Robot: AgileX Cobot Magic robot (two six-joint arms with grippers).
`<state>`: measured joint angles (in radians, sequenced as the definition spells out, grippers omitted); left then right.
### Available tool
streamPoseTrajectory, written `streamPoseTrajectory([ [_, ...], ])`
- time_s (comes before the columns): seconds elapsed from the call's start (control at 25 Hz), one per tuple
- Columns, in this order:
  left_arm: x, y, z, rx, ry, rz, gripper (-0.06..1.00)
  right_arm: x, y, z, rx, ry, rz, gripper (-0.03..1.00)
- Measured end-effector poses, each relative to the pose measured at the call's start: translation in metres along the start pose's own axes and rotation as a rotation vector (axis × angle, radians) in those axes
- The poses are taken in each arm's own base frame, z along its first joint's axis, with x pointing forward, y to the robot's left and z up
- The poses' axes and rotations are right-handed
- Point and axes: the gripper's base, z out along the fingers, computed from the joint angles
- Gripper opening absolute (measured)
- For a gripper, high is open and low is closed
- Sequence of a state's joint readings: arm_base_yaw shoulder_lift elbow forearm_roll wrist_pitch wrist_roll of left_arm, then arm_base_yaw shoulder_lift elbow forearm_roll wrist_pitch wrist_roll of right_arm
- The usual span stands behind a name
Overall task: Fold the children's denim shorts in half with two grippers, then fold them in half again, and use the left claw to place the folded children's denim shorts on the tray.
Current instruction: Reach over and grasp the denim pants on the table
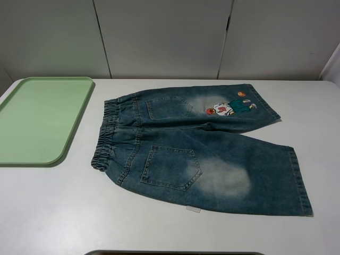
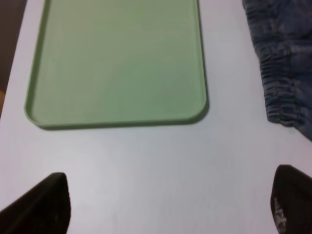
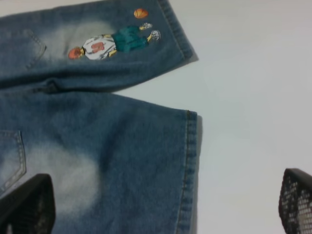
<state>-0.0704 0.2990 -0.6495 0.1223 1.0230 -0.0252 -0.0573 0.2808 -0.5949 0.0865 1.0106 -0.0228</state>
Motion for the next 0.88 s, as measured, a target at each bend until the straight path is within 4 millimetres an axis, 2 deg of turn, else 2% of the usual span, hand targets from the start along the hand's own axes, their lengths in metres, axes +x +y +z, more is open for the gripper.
streamPoseTrajectory([
  [0.32, -0.049, -0.003, 0.041, 0.019, 0.187, 0.122, 0.81, -0.03, 0.003, 0.018, -0.036, 0.029, -0.022, 0.69],
  [0.52, -0.058, -0.006, 0.051, 0.044, 0.213, 0.162, 0.81, -0.039, 0.007, 0.029, -0.086, 0.046, -0.071, 0.69],
  [0.64, -0.071, -0.019, 0.061, 0.122, 0.215, 0.242, 0.81, -0.042, 0.013, 0.04, -0.133, 0.081, -0.131, 0.69],
  [0.8, -0.077, -0.037, 0.068, 0.215, 0.225, 0.349, 0.81, -0.043, 0.024, 0.056, -0.213, 0.153, -0.223, 0.69],
  [0.88, -0.076, -0.054, 0.074, 0.29, 0.246, 0.427, 0.81, -0.043, 0.032, 0.066, -0.253, 0.193, -0.275, 0.69],
])
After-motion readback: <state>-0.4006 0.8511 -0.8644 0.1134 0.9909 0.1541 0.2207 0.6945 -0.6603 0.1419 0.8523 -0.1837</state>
